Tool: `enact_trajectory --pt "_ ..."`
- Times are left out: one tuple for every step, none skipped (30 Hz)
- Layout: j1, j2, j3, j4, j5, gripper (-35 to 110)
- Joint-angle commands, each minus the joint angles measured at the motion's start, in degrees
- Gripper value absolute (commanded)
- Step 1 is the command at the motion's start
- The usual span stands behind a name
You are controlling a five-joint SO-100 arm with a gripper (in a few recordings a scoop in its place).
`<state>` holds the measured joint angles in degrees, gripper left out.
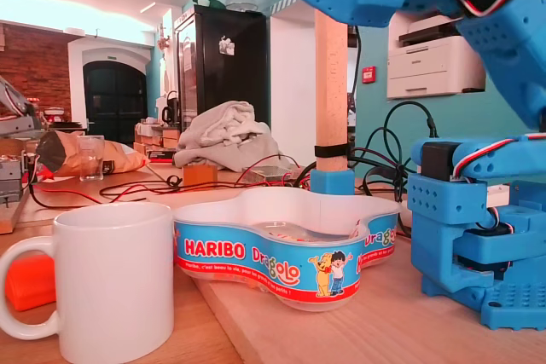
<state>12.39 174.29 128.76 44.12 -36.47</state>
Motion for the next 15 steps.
enact_trajectory --pt "-0.18 -7.65 -10.72 5.98 -2.11 -2" --pt "-0.18 -10.55 -13.71 7.91 -2.37 -2" --pt "-0.18 -13.36 -16.52 9.76 -2.72 -2" --pt "-0.18 -16.08 -18.98 11.34 -2.99 -2" --pt "-0.18 -18.72 -20.83 12.83 -3.52 -2" --pt "-0.26 -21.18 -22.59 14.24 -4.13 -2" --pt "-0.26 -23.47 -24.26 15.47 -5.01 -2" --pt "-0.26 -25.49 -25.49 16.79 -6.42 -2" --pt "-0.26 -27.07 -26.46 18.28 -8.17 -2" --pt "-0.26 -28.39 -27.07 19.86 -10.46 -2" --pt "-0.18 -29.53 -27.33 21.71 -13.27 -2" --pt "-0.18 -30.23 -27.42 23.73 -16.61 -2" --pt "-0.18 -30.67 -27.33 26.1 -20.3 -2" --pt "-0.18 -31.11 -27.16 28.74 -24.43 -2" --pt "-0.18 -31.55 -27.16 31.55 -28.65 -2"
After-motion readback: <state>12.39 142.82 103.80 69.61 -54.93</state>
